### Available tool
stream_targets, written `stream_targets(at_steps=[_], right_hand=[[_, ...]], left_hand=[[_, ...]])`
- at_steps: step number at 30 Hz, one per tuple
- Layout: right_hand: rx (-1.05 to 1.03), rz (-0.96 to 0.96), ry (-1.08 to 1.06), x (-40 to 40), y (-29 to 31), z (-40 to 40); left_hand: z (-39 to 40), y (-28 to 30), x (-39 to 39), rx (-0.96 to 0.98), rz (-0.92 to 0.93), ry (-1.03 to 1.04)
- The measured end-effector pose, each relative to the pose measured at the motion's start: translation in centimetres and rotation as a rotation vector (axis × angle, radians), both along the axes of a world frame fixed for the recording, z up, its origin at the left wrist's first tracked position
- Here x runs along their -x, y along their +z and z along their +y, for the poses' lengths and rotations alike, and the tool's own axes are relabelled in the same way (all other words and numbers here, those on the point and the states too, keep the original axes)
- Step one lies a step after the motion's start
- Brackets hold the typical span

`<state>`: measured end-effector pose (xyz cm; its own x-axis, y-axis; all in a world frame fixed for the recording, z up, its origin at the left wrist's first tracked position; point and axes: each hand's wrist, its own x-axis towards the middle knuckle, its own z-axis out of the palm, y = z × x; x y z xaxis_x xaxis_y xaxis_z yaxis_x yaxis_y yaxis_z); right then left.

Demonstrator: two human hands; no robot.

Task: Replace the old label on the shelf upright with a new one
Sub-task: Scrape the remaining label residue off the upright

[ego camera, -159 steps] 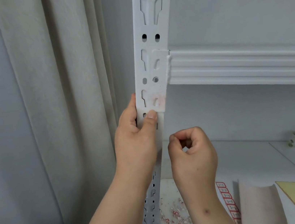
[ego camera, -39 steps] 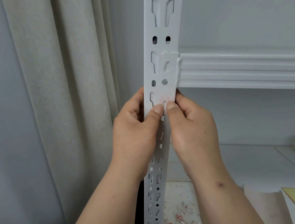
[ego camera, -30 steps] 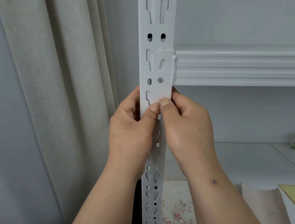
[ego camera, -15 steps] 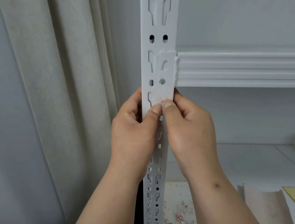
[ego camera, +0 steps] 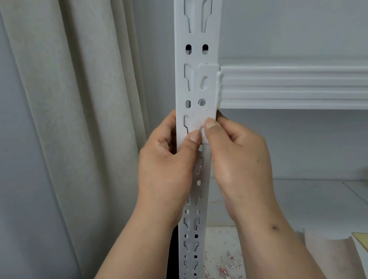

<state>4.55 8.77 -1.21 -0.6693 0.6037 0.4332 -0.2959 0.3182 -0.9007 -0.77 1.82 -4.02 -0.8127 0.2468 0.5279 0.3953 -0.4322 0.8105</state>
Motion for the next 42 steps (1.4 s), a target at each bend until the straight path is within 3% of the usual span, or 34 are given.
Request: stream_targets(at_steps=[19,42], right_hand=[[-0.077,-0.024,-0.055,0.3,0.8,0.0],[0.055,0.031,0.046,0.0,0.0,0.7]], left_hand=[[-0.1,0.0,-0.1,-0.005,-0.007,-0.017],[0.0,-0.3,0.2,-0.008,0.013,-0.014]])
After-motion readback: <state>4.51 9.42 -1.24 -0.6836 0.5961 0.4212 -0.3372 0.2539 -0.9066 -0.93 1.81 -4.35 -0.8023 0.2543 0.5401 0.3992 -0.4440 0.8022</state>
